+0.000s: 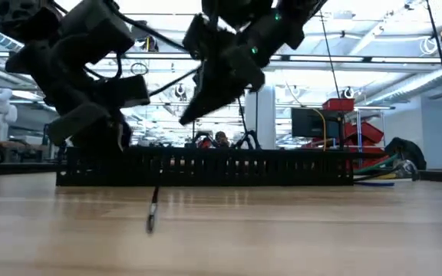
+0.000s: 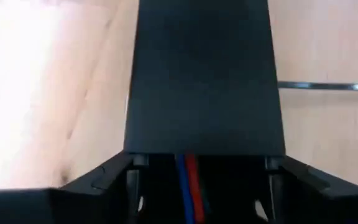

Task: Ziptie cables
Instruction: Insert the black cable duct cover into the black cable duct

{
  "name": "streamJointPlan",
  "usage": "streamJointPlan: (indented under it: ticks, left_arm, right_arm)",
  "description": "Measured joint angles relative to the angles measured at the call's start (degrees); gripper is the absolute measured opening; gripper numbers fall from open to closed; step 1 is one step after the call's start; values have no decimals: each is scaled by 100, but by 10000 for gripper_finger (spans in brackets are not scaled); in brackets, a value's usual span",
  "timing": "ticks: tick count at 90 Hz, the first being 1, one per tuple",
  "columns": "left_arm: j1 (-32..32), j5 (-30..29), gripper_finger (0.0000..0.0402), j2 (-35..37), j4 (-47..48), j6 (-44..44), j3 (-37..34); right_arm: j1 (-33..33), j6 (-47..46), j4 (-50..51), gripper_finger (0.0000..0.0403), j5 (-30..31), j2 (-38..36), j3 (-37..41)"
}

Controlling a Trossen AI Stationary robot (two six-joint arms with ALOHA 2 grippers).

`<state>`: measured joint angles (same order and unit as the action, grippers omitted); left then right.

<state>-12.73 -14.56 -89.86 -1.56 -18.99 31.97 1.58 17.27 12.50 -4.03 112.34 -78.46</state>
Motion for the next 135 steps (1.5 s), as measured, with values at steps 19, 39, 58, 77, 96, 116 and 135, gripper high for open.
streamJointPlan:
  ticks: [19, 39, 58, 77, 96, 116, 135]
  left_arm:
    - [-38, 19, 273, 231, 363, -168, 74]
    - [-179, 10, 274, 572, 1471, -488, 236]
    - [-444, -165, 274, 586, 1729, -791, 234]
    - [-721, -993, 274, 582, 894, -906, -100]
    - [-858, -1341, 274, 562, -674, -1072, -854]
    - [-964, -1547, 246, 564, -1522, -1069, -1330]
    - [-957, -1575, 234, 572, -1517, -1017, -1362]
  right_arm:
    - [-64, -32, -159, 0, -71, 428, -24]
    - [-111, -91, -235, 0, -130, 537, -45]
    - [-117, -78, -213, 0, -201, 545, -38]
    - [-118, -129, -202, 0, -205, 548, -32]
    - [-120, -161, -235, 0, -218, 550, -24]
    - [-122, -208, -341, 0, -209, 557, -22]
    - [-108, -340, -1064, 0, -504, 789, -13]
